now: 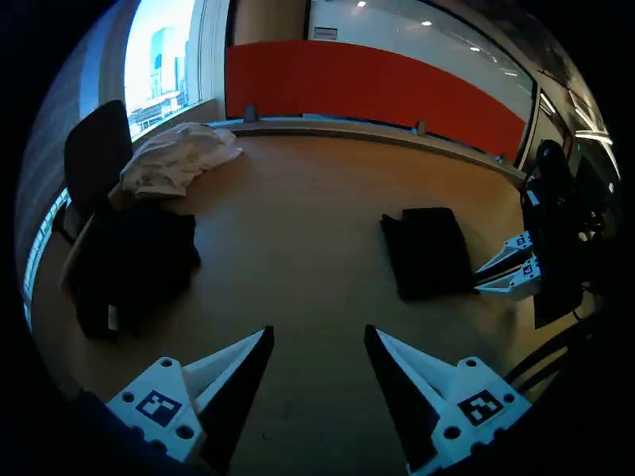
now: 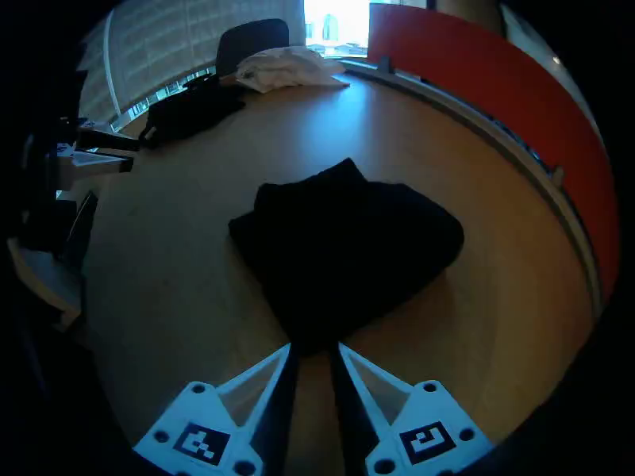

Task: Fold towel

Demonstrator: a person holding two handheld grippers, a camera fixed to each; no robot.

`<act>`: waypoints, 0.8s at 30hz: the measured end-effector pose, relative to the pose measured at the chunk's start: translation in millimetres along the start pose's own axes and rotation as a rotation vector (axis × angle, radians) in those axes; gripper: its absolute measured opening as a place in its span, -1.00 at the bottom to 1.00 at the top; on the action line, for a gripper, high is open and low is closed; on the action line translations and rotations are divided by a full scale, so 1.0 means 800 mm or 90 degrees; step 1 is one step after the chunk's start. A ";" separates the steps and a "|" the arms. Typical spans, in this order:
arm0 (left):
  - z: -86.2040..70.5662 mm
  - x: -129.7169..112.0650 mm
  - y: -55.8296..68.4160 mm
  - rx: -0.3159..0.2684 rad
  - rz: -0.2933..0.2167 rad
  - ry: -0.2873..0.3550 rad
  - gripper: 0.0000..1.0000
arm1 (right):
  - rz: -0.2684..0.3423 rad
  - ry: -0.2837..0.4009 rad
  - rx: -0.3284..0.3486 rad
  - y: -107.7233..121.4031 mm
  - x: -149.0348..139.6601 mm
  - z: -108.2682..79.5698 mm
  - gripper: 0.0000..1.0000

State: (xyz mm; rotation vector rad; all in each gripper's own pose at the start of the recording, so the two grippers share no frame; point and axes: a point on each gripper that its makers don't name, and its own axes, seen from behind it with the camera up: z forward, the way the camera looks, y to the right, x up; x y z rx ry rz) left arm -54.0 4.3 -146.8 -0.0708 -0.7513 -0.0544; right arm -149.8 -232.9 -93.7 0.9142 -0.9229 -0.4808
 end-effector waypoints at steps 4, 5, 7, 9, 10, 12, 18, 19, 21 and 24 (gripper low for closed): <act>0.000 0.001 0.001 0.000 -0.001 0.000 0.68 | 0.000 0.001 -0.005 0.002 0.000 0.000 -0.62; 0.001 0.001 0.001 0.000 -0.001 0.000 0.68 | 0.000 0.000 -0.006 0.003 0.000 0.000 -0.67; 0.001 0.001 0.001 0.000 -0.001 0.000 0.68 | 0.003 0.001 -0.009 0.005 0.000 0.001 -0.75; 0.001 0.002 0.001 0.000 -0.001 0.001 0.68 | 0.006 0.001 -0.012 0.007 0.001 0.002 -0.82; 0.001 0.002 0.001 0.000 -0.002 0.001 0.68 | 0.009 0.001 -0.013 0.008 0.001 0.002 -0.86; 0.001 0.002 0.001 0.000 -0.002 0.000 0.68 | 0.013 0.001 -0.014 0.009 0.001 0.002 -0.89; 0.001 0.002 0.001 0.000 -0.001 0.001 0.68 | 0.008 0.010 -0.023 0.015 0.005 0.001 -0.89; 0.002 0.002 0.001 0.000 -0.001 0.001 0.68 | 0.005 0.011 -0.024 0.016 0.006 0.000 -0.89; 0.002 0.002 0.001 -0.001 -0.001 0.001 0.68 | 0.002 0.013 -0.026 0.017 0.007 -0.001 -0.89; 0.002 0.002 0.001 -0.001 -0.001 0.001 0.68 | 0.000 0.021 -0.029 0.019 0.012 -0.005 -0.89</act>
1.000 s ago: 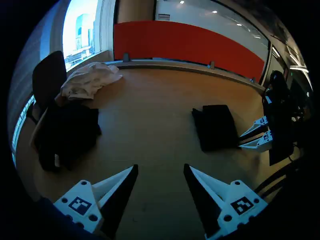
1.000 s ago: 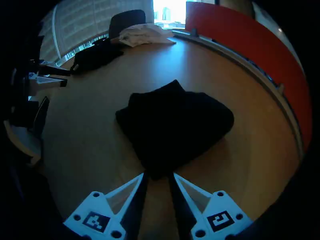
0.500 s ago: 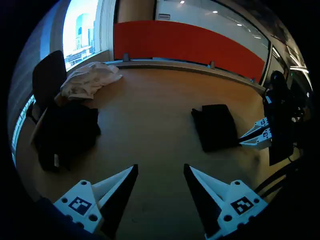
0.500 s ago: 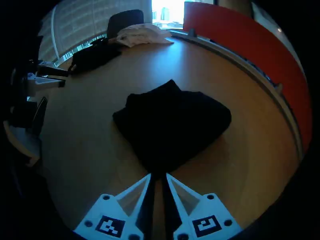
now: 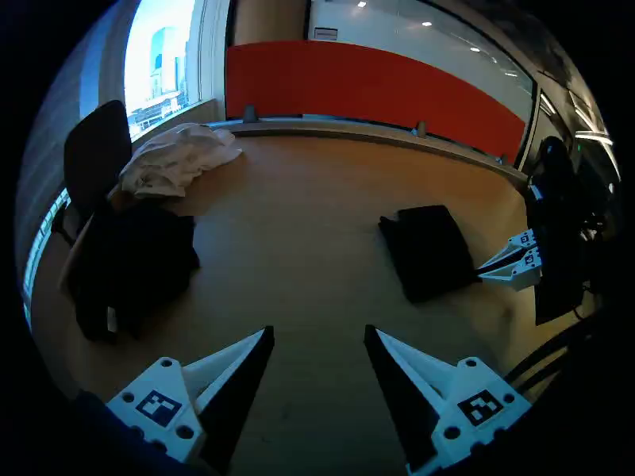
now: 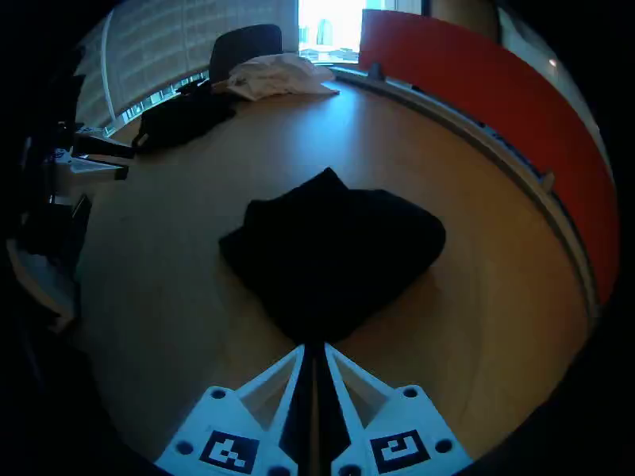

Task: Fold towel

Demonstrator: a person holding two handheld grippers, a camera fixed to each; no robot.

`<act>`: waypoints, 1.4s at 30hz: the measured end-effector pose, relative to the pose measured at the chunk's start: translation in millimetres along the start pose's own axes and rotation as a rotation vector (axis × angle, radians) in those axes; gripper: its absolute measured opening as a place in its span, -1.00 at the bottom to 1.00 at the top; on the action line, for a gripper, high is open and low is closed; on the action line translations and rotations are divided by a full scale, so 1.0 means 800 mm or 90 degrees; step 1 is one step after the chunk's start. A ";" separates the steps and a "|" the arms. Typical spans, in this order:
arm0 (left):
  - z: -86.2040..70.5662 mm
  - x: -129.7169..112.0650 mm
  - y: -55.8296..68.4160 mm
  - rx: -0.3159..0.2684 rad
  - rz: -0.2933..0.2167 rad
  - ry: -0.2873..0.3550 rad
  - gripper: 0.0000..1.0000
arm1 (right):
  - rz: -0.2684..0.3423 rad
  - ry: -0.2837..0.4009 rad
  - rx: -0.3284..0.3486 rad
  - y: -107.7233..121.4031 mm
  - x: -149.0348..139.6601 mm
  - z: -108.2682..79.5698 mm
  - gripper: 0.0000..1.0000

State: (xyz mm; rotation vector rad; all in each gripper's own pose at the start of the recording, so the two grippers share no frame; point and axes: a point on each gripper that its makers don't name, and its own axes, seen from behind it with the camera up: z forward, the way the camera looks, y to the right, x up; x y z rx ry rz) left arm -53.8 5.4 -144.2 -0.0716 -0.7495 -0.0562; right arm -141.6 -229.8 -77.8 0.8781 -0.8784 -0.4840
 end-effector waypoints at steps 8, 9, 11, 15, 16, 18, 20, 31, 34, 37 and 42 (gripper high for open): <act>0.000 0.005 -0.001 -0.001 0.000 0.004 0.68 | -0.001 0.038 -0.009 0.007 0.029 -0.019 -0.89; -0.001 0.006 -0.001 -0.001 0.000 0.005 0.68 | -0.002 0.043 -0.011 0.008 0.034 -0.022 -0.89; -0.001 0.008 -0.001 -0.002 0.000 0.006 0.68 | -0.005 0.057 -0.017 0.010 0.045 -0.030 -0.89; -0.002 0.012 0.000 -0.002 0.002 0.010 0.68 | -0.009 0.084 -0.027 0.016 0.069 -0.046 -0.89; -0.003 0.013 0.000 -0.003 0.003 0.011 0.68 | -0.009 0.092 -0.031 0.018 0.077 -0.051 -0.89; -0.003 0.016 0.001 -0.005 0.005 0.013 0.68 | -0.010 0.105 -0.038 0.022 0.089 -0.060 -0.89; -0.004 0.019 0.004 -0.007 0.006 0.016 0.68 | -0.011 0.119 -0.046 0.027 0.103 -0.070 -0.89; -0.006 0.038 0.017 -0.020 0.017 0.032 0.68 | -0.008 0.189 -0.093 0.052 0.166 -0.131 -0.89; -0.008 0.041 0.019 -0.023 0.016 0.035 0.68 | -0.003 0.201 -0.106 0.059 0.175 -0.146 -0.89; -0.009 0.043 0.021 -0.027 0.014 0.037 0.68 | 0.001 0.209 -0.119 0.067 0.179 -0.159 -0.89; -0.009 0.045 0.023 -0.030 0.016 0.039 0.68 | 0.005 0.212 -0.137 0.078 0.177 -0.174 -0.89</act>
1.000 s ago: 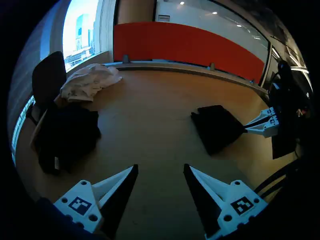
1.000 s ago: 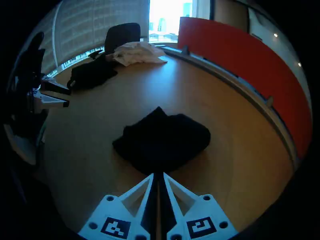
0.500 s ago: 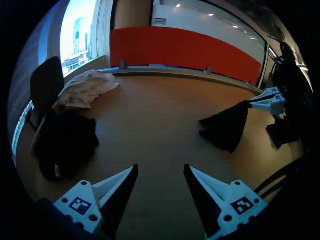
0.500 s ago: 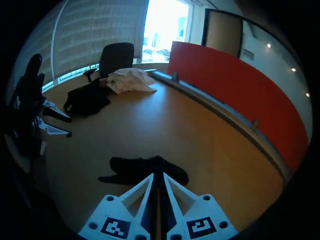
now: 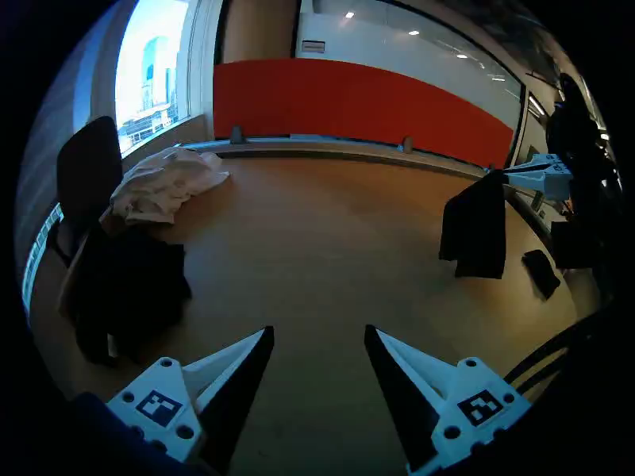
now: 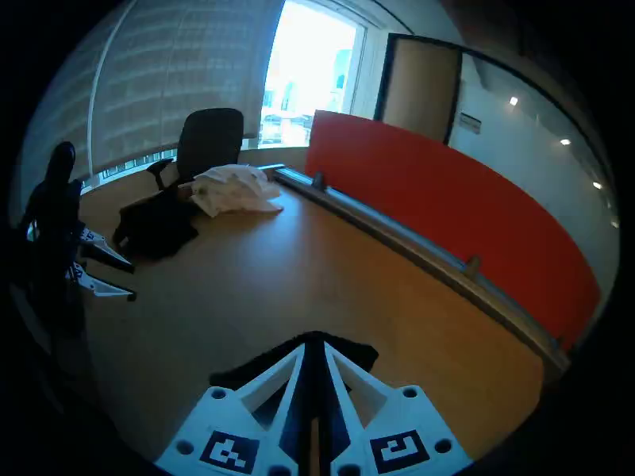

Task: Fold towel

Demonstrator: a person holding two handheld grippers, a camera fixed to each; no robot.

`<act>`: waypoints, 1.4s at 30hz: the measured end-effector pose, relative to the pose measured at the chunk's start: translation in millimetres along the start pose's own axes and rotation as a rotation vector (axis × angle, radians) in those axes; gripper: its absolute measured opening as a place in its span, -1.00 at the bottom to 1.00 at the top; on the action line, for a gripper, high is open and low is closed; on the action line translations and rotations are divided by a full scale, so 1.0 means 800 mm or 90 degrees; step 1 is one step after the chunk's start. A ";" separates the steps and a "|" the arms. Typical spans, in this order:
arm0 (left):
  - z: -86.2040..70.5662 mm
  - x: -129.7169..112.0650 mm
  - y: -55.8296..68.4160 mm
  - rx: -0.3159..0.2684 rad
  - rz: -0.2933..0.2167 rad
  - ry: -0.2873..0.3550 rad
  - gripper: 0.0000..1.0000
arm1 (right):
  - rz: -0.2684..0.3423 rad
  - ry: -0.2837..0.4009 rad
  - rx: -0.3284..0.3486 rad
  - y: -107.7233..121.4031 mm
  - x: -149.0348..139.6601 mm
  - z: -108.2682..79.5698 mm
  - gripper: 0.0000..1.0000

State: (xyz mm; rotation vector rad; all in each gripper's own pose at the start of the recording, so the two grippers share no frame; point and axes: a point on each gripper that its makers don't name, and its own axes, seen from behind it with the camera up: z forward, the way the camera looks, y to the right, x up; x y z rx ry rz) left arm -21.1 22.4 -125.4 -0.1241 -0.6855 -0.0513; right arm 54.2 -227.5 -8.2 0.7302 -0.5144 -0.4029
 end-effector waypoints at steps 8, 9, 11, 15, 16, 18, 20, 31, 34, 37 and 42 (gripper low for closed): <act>0.001 0.005 0.007 -0.007 0.008 0.004 0.68 | 0.006 0.008 -0.021 0.019 0.004 -0.013 -0.89; 0.001 0.006 0.008 -0.007 0.008 0.005 0.68 | 0.006 0.009 -0.023 0.021 0.004 -0.015 -0.89; 0.002 0.006 0.010 -0.008 0.010 0.005 0.68 | 0.007 0.009 -0.028 0.026 0.003 -0.018 -0.89; 0.003 0.005 0.012 -0.011 0.011 0.003 0.68 | 0.014 0.010 -0.032 0.034 0.002 -0.023 -0.89; 0.003 0.005 0.013 -0.012 0.011 0.003 0.68 | 0.017 0.010 -0.033 0.036 0.001 -0.024 -0.89; 0.003 0.005 0.013 -0.012 0.012 0.002 0.68 | 0.022 0.010 -0.036 0.041 -0.001 -0.027 -0.89; 0.004 0.005 0.012 -0.011 0.015 0.001 0.68 | 0.026 0.009 -0.040 0.048 -0.004 -0.031 -0.89; 0.006 0.009 0.003 -0.001 0.021 0.001 0.68 | 0.042 0.002 -0.073 0.093 -0.023 -0.059 -0.89; 0.007 0.011 0.002 0.001 0.023 0.000 0.68 | 0.047 0.000 -0.083 0.106 -0.029 -0.067 -0.89; 0.008 0.012 0.002 0.001 0.026 0.000 0.68 | 0.050 -0.003 -0.091 0.118 -0.035 -0.075 -0.89; 0.011 0.013 0.005 0.000 0.028 -0.002 0.68 | 0.053 -0.009 -0.106 0.137 -0.046 -0.087 -0.89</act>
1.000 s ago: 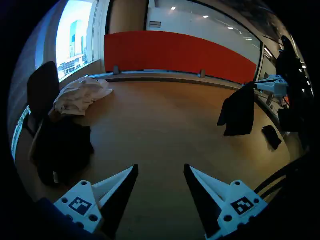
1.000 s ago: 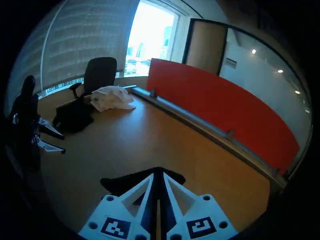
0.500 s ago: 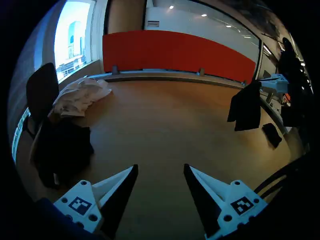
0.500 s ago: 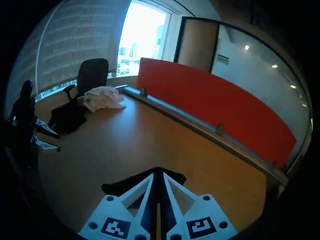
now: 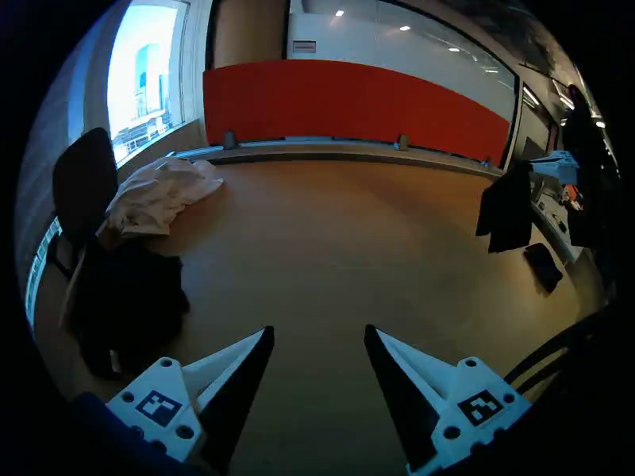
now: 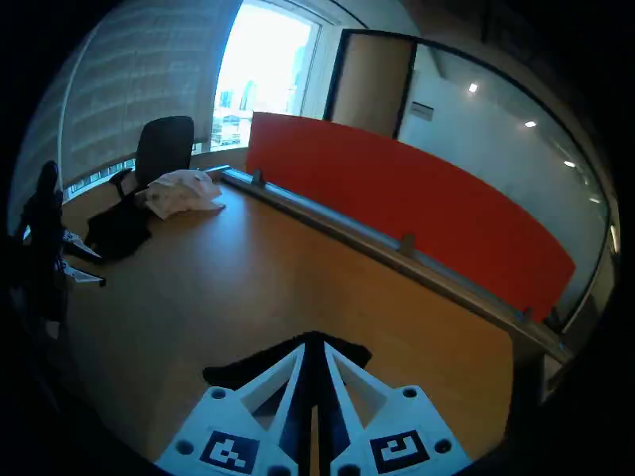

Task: Fold towel

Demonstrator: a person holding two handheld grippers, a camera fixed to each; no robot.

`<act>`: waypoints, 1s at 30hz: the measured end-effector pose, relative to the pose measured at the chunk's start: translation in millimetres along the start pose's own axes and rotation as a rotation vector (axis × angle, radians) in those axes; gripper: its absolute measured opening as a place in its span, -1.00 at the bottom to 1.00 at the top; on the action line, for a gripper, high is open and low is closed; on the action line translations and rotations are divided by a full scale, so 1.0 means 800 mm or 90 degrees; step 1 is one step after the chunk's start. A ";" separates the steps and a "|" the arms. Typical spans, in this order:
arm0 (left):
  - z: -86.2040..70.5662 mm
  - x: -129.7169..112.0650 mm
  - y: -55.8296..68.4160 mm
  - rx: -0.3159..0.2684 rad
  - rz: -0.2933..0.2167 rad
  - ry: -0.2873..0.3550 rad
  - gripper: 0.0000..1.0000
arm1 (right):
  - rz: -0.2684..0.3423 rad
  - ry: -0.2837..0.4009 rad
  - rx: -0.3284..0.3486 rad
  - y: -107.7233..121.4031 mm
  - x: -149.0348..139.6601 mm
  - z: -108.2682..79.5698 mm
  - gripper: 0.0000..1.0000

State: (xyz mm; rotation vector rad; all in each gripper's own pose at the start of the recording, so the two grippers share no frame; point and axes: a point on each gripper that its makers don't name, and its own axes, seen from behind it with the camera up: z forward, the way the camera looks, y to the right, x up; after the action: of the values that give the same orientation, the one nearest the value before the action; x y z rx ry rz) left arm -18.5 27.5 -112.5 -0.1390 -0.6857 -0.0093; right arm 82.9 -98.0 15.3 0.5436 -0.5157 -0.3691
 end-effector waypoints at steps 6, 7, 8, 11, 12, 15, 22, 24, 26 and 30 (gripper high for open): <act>0.003 0.000 0.003 -0.001 0.003 -0.003 0.68 | 0.011 -0.003 -0.015 0.026 -0.010 -0.011 -0.89; 0.003 0.001 0.003 0.000 0.004 -0.003 0.68 | 0.013 -0.004 -0.018 0.030 -0.012 -0.013 -0.89; 0.003 0.001 0.003 0.000 0.005 -0.003 0.68 | 0.014 -0.005 -0.020 0.035 -0.014 -0.015 -0.89; 0.003 0.002 0.002 0.002 0.005 -0.003 0.68 | 0.019 -0.007 -0.027 0.048 -0.020 -0.020 -0.89; 0.003 0.003 0.001 0.003 0.005 -0.004 0.68 | 0.021 -0.008 -0.029 0.052 -0.021 -0.022 -0.89; 0.004 0.003 0.000 0.004 0.005 -0.005 0.68 | 0.025 -0.011 -0.038 0.066 -0.027 -0.028 -0.89; 0.005 0.005 0.001 0.007 0.009 -0.007 0.68 | 0.031 -0.020 -0.060 0.101 -0.040 -0.044 -0.89; 0.006 0.006 0.001 0.007 0.010 -0.007 0.68 | 0.034 -0.021 -0.068 0.111 -0.042 -0.049 -0.89; 0.006 0.006 0.001 0.007 0.011 -0.008 0.68 | 0.038 -0.021 -0.074 0.120 -0.045 -0.053 -0.89; 0.007 0.007 0.001 0.009 0.013 -0.009 0.68 | 0.044 -0.023 -0.087 0.140 -0.050 -0.062 -0.89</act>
State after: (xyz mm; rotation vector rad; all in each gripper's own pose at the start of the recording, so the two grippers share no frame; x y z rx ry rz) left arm -17.5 29.0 -104.7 -0.1333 -0.6980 0.0162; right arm 99.5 28.7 28.6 0.3875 -0.5387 -0.3462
